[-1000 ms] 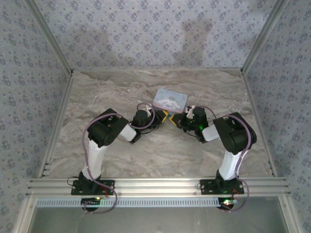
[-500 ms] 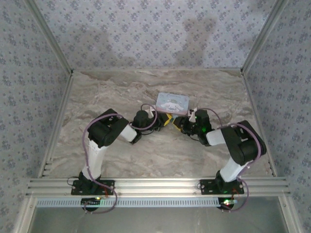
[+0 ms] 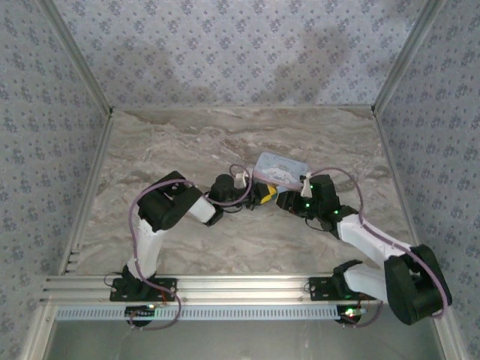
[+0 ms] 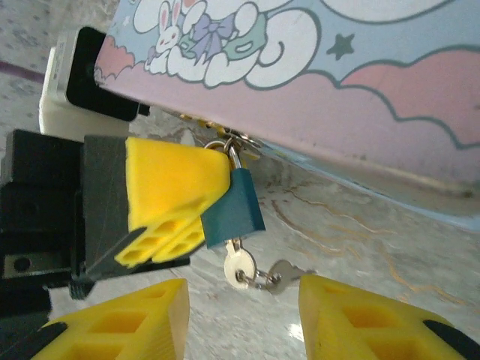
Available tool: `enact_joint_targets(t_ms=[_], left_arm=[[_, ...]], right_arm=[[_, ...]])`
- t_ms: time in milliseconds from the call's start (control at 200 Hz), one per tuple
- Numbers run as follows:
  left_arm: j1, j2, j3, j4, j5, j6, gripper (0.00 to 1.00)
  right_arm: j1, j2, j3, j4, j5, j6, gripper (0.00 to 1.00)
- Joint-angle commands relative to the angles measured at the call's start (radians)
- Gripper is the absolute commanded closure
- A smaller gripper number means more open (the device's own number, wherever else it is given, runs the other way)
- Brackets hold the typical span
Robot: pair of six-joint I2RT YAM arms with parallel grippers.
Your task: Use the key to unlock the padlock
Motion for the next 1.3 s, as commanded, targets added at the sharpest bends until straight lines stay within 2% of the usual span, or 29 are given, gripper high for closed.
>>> enact_joint_targets(t_ms=[0, 290, 670, 1149, 1294], left_arm=[[0.0, -0.047, 0.011, 0.06, 0.031, 0.002, 1.0], [0.0, -0.047, 0.016, 0.048, 0.031, 0.003, 1.0], [0.0, -0.042, 0.023, 0.044, 0.036, -0.004, 1.0], [0.001, -0.036, 0.032, 0.053, 0.043, -0.016, 1.0], [0.001, -0.035, 0.04, 0.056, 0.047, -0.02, 1.0]], right_arm=[[0.023, -0.042, 0.066, -0.242, 0.115, -0.144, 0.55], [0.168, -0.023, 0.214, -0.425, 0.374, -0.291, 0.55], [0.325, 0.162, 0.375, -0.517, 0.58, -0.397, 0.51], [0.361, 0.321, 0.464, -0.536, 0.629, -0.444, 0.54], [0.363, 0.345, 0.479, -0.531, 0.635, -0.448, 0.59]])
